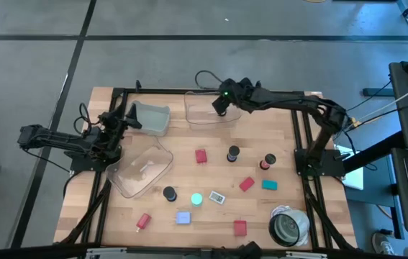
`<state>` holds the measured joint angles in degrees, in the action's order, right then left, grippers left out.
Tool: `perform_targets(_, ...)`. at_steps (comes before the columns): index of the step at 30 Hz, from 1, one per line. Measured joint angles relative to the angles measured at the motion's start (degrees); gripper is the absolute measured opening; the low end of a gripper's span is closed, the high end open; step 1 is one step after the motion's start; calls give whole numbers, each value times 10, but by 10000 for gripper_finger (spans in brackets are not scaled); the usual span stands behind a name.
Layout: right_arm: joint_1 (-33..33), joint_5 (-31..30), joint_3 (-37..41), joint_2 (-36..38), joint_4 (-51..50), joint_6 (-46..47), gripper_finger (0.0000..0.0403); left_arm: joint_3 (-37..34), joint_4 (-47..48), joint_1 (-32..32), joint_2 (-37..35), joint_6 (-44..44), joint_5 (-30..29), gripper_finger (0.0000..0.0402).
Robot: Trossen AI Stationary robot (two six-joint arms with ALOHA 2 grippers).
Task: Pick & Place Office items
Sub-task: Put the left purple hourglass into the top transparent bin
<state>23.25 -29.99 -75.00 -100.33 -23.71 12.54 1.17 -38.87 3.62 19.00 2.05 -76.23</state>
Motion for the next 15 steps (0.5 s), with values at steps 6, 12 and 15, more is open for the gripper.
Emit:
perform_targets(6,-26,-46,0,81,-38,-1,242,30,31,5,18,-30,257,285)
perform_targets(12,-65,-102,0,137,-103,-6,242,96,117,21,132,45,292,285)
perform_targets(15,-85,-129,0,157,-150,2,242,136,118,28,219,68,295,285)
